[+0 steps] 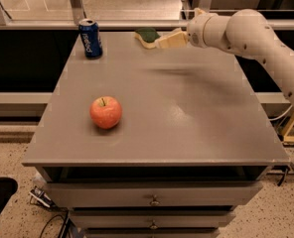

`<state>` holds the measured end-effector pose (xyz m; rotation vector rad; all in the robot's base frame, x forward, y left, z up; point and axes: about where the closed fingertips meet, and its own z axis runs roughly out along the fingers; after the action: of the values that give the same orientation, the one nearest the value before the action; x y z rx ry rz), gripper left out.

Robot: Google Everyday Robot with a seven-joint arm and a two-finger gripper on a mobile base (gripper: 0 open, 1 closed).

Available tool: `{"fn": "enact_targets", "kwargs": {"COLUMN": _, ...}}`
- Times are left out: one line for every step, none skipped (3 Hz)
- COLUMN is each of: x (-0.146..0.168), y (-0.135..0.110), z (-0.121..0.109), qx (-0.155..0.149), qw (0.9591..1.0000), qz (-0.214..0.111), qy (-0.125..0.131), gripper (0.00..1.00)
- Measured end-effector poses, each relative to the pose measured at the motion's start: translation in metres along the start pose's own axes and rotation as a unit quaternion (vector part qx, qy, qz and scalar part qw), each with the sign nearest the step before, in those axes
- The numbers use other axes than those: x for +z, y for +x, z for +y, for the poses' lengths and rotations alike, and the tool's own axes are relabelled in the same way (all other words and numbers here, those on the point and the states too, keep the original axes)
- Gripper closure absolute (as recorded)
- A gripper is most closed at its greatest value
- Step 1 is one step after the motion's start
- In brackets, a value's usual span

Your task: Move sponge near apple

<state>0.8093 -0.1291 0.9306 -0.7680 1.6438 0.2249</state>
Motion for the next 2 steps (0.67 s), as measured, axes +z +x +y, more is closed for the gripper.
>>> {"fn": "enact_targets", "kwargs": {"x": 0.038, "y": 0.0, "z": -0.022, "qx": 0.008, "qw": 0.9998, "qz": -0.015, "qy": -0.013, "gripper": 0.0}}
{"fn": "enact_targets", "kwargs": {"x": 0.061, "y": -0.002, "z": -0.023, "qx": 0.007, "qw": 0.9996, "qz": -0.002, "qy": -0.028, "gripper": 0.0}}
